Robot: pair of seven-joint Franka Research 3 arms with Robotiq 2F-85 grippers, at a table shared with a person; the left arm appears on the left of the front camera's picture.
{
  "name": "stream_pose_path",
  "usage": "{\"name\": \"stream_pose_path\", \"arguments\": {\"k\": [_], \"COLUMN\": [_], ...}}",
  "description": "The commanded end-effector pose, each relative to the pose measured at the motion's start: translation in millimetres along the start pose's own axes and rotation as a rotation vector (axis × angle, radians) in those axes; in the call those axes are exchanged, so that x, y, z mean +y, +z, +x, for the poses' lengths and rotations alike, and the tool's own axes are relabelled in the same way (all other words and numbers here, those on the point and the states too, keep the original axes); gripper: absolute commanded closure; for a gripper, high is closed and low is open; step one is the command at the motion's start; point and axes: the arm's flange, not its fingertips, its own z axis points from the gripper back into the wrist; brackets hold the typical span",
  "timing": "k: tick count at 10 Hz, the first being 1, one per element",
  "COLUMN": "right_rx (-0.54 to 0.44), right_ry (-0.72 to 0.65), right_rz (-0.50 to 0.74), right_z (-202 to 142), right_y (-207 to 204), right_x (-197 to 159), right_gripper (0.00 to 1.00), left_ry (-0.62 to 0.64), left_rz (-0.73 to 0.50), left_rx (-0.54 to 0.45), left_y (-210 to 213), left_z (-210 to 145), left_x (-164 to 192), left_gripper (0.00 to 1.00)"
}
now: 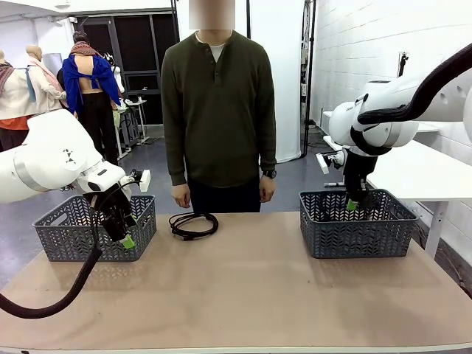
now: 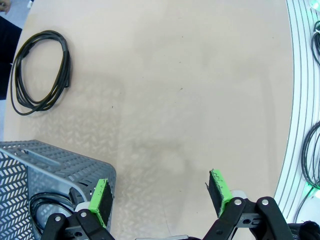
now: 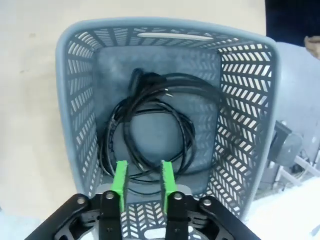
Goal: Organize the cables according to human instructions.
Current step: Pick up a bundle of cables and place it in the basket indicated by the human.
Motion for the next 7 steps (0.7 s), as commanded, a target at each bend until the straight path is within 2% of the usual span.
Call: {"name": "stream_pose_path", "arguments": {"k": [1, 2, 3, 7], "right_rx": [-0.004, -0.002, -0.008, 0.000], "right_ry": [0.001, -0.003, -0.011, -0.026], "right_rz": [0.025, 0.029, 0.031, 0.046], "right_z": [-1.2, -0.3, 1.2, 2.8], "right_y": [-3.9, -3.9, -0.8, 6.2], "right_x": [-6.8, -7.1, -8.5, -10.2], "right_gripper": [0.23, 0.03, 0.00, 0.00], "left_ry": [0.004, 0.004, 0.004, 0.004], "left_rz": [-0.009, -0.009, -0.009, -0.009], "left_rx": [0.004, 0.004, 0.004, 0.004], "left_y": [3.2, 3.2, 3.2, 3.2], "left_z": [0.9, 0.9, 0.9, 0.9], "left_x": [0.2, 0.2, 0.2, 0.2], "left_gripper": [0.00, 0.00, 0.00, 0.00]}}
